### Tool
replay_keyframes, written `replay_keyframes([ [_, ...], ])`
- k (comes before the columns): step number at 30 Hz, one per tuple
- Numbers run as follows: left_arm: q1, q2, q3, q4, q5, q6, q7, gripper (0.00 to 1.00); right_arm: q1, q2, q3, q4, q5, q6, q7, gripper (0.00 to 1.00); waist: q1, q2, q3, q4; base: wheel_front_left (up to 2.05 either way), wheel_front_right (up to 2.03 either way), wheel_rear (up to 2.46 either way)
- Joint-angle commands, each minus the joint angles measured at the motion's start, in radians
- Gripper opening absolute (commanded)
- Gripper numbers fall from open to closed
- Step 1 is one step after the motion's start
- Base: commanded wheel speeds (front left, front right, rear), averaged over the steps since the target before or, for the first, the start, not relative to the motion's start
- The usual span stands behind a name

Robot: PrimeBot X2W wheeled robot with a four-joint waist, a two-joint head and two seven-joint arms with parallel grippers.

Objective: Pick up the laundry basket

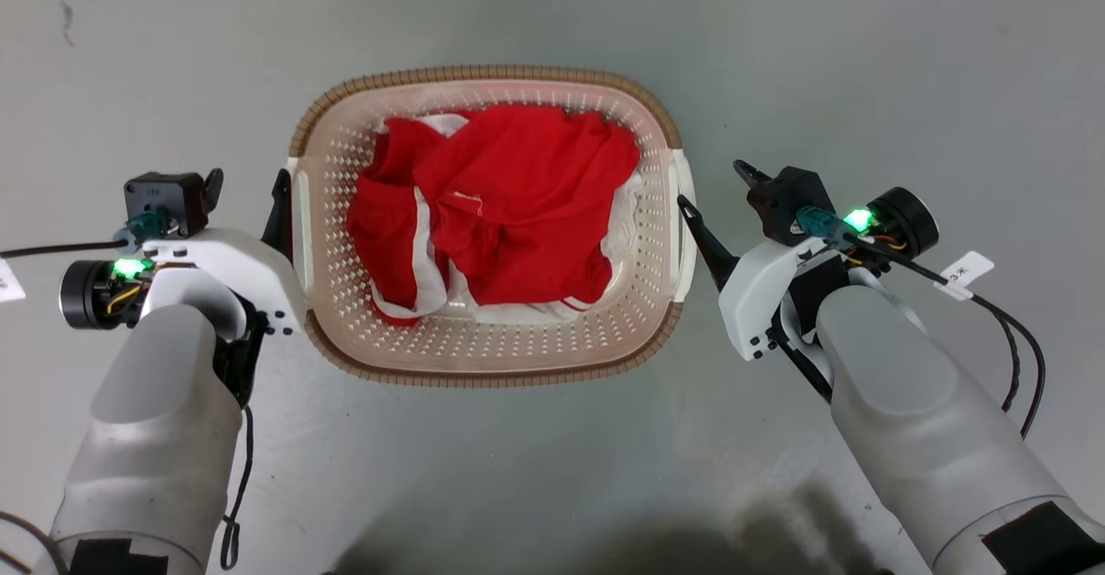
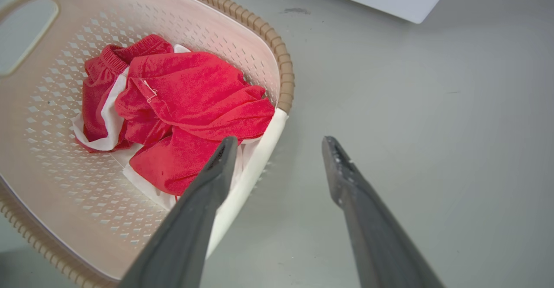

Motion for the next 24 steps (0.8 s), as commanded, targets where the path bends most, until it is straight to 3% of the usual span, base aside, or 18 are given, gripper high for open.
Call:
replay_keyframes([
  [1,-0.030,0.007,-0.021,0.018,-0.017,-0.002,-0.002,1.00,-0.027,-0.001,0.019,0.024,0.025,-0.001,-0.002,1.00,-0.0001,0.0000,0.043,-0.001,0.00,0.00,0.00],
  [13,-0.082,0.008,-0.112,0.080,-0.087,-0.002,-0.002,1.00,-0.076,-0.002,0.142,0.100,0.115,-0.001,0.002,1.00,-0.0001,0.0000,0.118,0.005,0.00,0.00,0.00],
  [22,-0.110,-0.006,-0.170,0.104,-0.128,-0.002,-0.002,1.00,-0.114,-0.002,0.173,0.129,0.139,-0.001,0.002,1.00,-0.0001,0.0000,0.146,0.013,0.00,0.00,0.00],
  [23,-0.111,-0.009,-0.178,0.110,-0.132,-0.002,-0.002,0.94,-0.115,-0.002,0.176,0.132,0.143,-0.001,0.002,0.93,-0.0001,0.0000,0.148,0.013,0.00,0.00,0.00],
  [24,-0.115,-0.007,-0.188,0.114,-0.129,-0.002,-0.002,0.35,-0.119,-0.002,0.179,0.132,0.144,-0.001,0.001,0.38,-0.0001,0.0000,0.149,0.014,0.00,0.00,0.00],
])
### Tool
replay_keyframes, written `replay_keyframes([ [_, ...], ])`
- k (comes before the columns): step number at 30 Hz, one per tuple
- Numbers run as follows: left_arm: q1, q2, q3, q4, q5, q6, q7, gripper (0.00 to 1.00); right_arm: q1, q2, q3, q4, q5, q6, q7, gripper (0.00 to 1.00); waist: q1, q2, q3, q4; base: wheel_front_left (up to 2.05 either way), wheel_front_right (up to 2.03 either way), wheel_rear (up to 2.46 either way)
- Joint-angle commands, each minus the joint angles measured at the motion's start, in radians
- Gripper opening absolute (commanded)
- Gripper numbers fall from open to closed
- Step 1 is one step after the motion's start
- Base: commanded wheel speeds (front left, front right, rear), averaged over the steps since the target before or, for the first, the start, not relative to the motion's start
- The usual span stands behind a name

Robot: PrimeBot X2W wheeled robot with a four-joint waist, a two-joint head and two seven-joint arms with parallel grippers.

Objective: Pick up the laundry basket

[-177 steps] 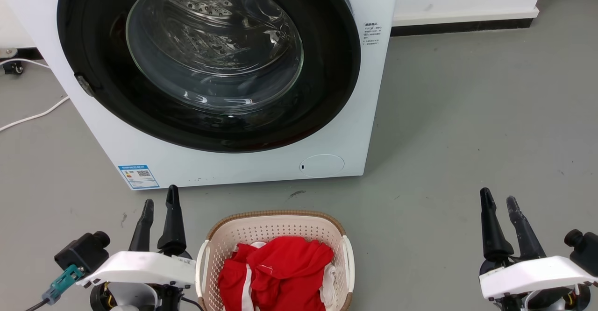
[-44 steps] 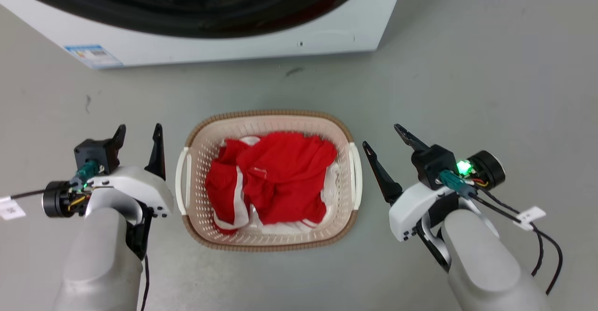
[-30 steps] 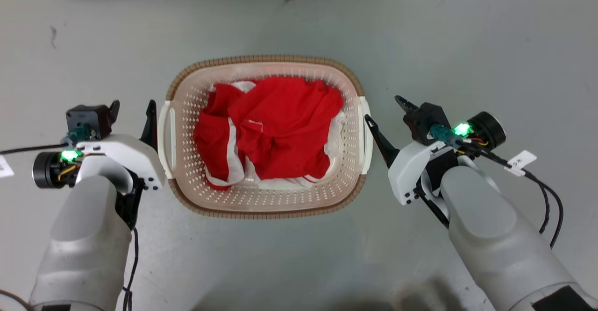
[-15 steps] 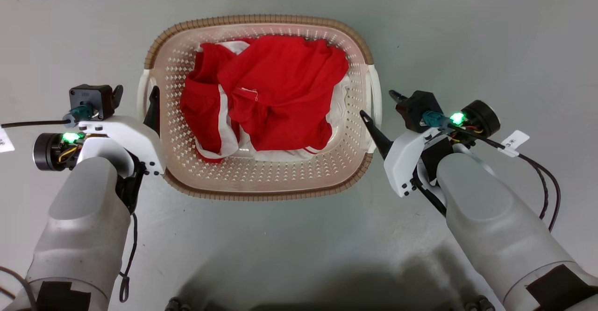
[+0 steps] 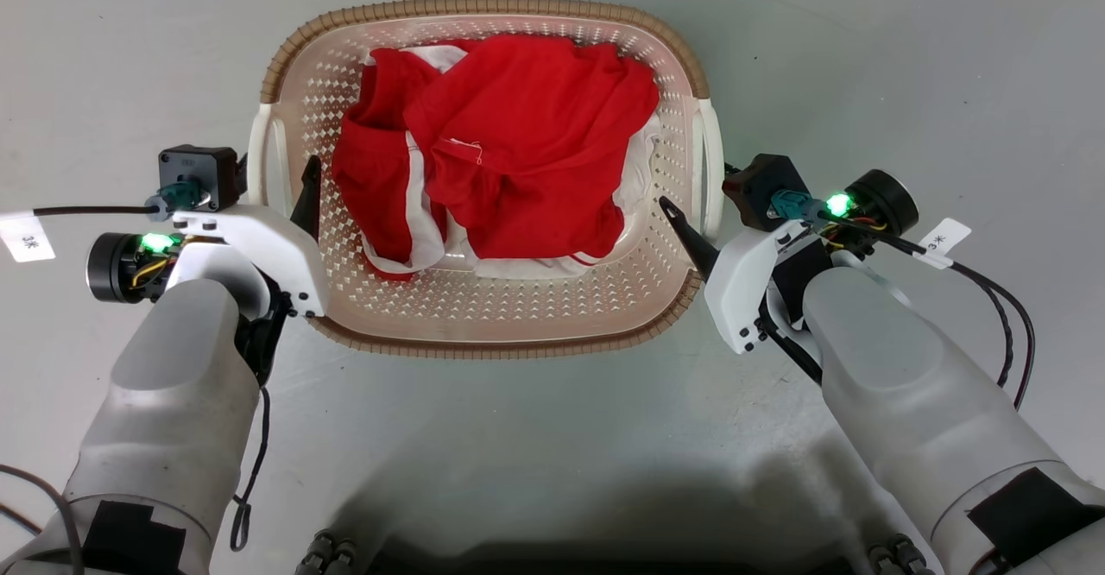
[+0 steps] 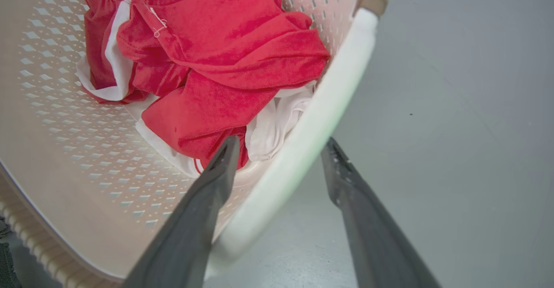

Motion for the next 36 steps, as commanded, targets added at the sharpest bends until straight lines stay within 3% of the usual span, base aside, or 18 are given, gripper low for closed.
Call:
replay_keyframes([
  [1,-0.017,0.002,-0.009,0.003,0.000,-0.002,-0.002,0.00,-0.021,-0.003,0.001,0.002,0.006,-0.002,-0.002,0.00,-0.0001,0.0000,0.002,0.000,0.00,0.00,0.00],
  [16,0.013,-0.023,-0.084,0.018,-0.063,-0.002,-0.003,0.00,0.008,-0.004,0.043,0.030,0.035,0.001,0.002,0.00,-0.0001,0.0000,-0.073,0.010,0.00,0.00,0.00],
  [24,0.044,-0.053,-0.148,0.055,-0.106,-0.002,0.000,0.00,0.048,-0.001,0.061,0.059,0.062,0.002,0.035,0.00,-0.0001,0.0000,-0.192,0.003,0.00,0.00,0.00],
  [36,0.099,-0.079,-0.282,0.060,-0.200,-0.003,0.109,0.00,0.154,0.001,0.098,0.076,0.134,0.002,0.124,0.00,-0.0001,0.0000,-0.408,-0.036,0.00,0.00,0.00],
])
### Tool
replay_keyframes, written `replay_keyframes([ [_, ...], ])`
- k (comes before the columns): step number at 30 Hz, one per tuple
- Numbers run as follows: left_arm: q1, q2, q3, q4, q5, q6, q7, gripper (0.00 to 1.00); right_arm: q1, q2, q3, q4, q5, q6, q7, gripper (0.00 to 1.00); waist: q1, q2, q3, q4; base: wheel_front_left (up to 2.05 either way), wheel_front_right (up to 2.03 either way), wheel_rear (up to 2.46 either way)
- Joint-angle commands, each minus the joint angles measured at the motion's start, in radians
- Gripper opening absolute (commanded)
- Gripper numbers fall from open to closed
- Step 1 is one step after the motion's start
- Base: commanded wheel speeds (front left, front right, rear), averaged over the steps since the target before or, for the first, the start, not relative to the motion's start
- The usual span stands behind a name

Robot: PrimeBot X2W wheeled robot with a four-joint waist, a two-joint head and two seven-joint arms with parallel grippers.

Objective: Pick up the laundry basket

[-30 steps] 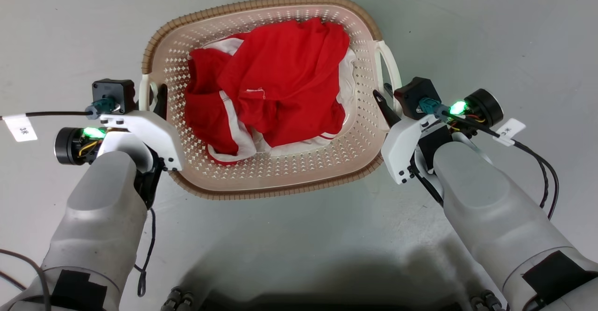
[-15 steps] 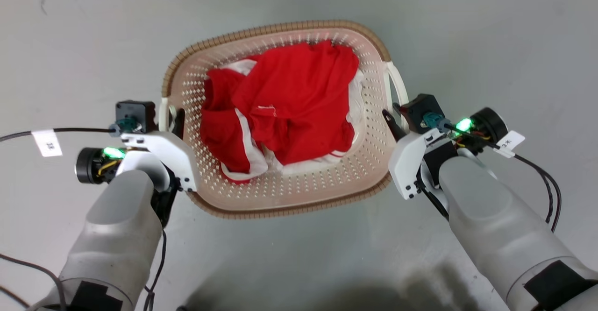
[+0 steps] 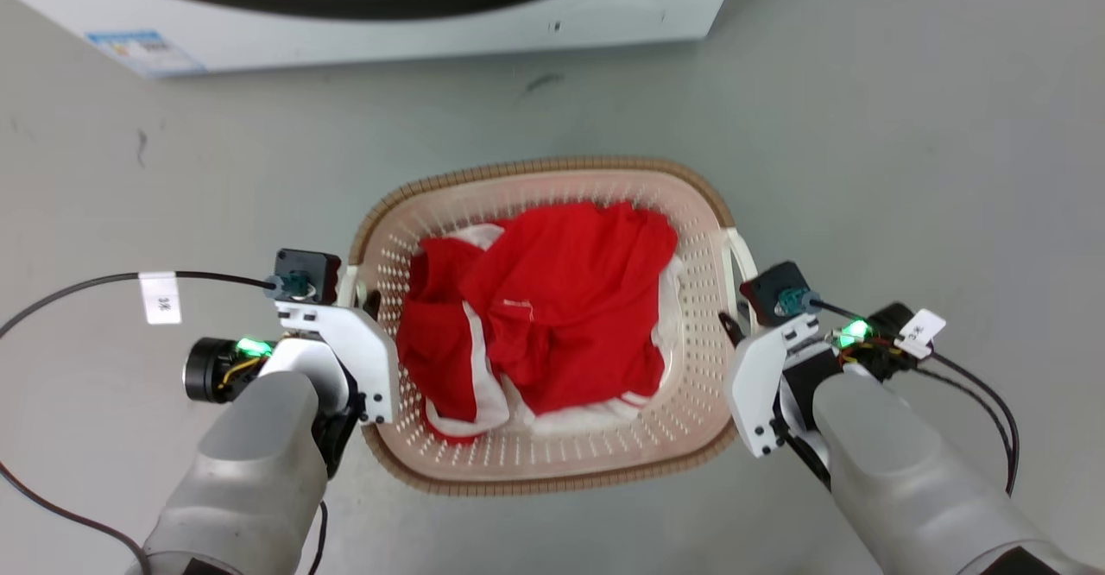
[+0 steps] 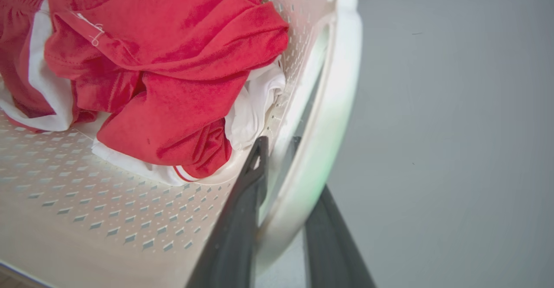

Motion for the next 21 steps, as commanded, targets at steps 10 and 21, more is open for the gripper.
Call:
replay_keyframes([
  [10,0.058,-0.008,-0.126,-0.032,-0.081,-0.006,0.108,0.00,0.089,0.006,0.050,0.011,0.058,0.006,0.100,0.00,0.0001,0.0000,-0.219,-0.041,0.00,0.00,0.00],
  [21,0.141,-0.007,-0.230,-0.048,-0.158,-0.007,0.190,0.00,0.184,0.006,0.099,0.008,0.124,0.006,0.181,0.00,0.0001,0.0000,-0.382,-0.054,0.00,0.00,0.00],
])
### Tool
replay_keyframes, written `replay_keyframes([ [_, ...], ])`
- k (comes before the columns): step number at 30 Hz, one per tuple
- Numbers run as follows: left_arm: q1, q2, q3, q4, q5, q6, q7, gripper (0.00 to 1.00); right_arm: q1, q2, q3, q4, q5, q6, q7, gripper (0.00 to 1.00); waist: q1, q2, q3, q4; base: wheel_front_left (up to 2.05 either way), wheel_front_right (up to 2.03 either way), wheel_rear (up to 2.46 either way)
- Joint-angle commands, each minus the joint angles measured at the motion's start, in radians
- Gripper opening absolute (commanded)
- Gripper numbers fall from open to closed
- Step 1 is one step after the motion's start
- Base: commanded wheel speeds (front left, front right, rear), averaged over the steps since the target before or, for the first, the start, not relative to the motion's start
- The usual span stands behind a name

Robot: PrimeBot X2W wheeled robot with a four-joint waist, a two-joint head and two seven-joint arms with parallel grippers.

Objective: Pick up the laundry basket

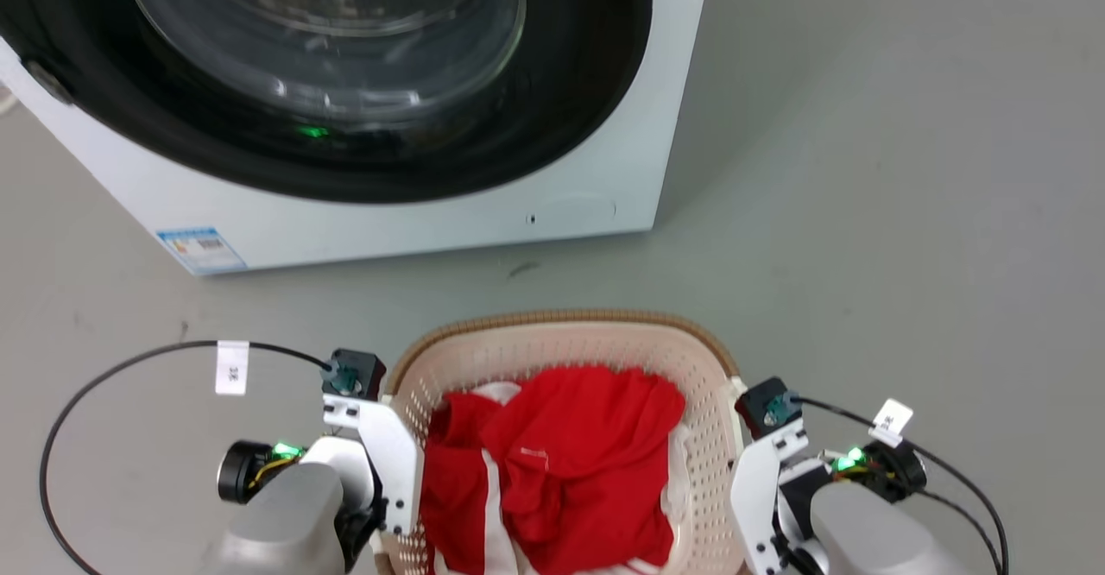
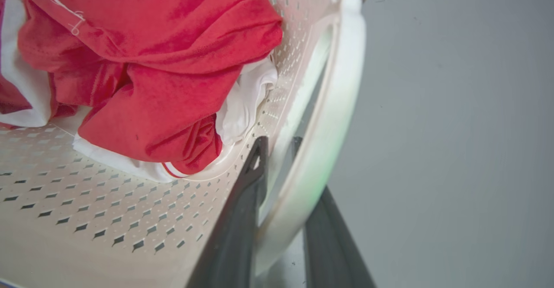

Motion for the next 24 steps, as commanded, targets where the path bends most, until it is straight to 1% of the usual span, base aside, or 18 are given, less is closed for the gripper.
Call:
replay_keyframes([
  [1,0.011,-0.007,-0.014,-0.015,-0.008,-0.010,0.001,0.00,0.021,0.005,0.014,-0.004,0.002,0.005,0.010,0.00,0.0003,-0.0001,-0.050,-0.006,0.00,0.00,0.00],
  [12,0.070,-0.019,-0.099,-0.036,-0.097,-0.011,0.068,0.00,0.080,0.006,0.060,0.010,0.055,0.005,0.058,0.00,0.0003,-0.0001,-0.170,-0.006,0.00,0.00,0.00],
  [24,0.113,-0.010,-0.176,-0.045,-0.175,-0.012,0.085,0.00,0.100,0.006,0.078,0.028,0.078,0.004,0.053,0.00,0.0003,-0.0001,-0.228,0.004,0.00,0.00,0.00],
])
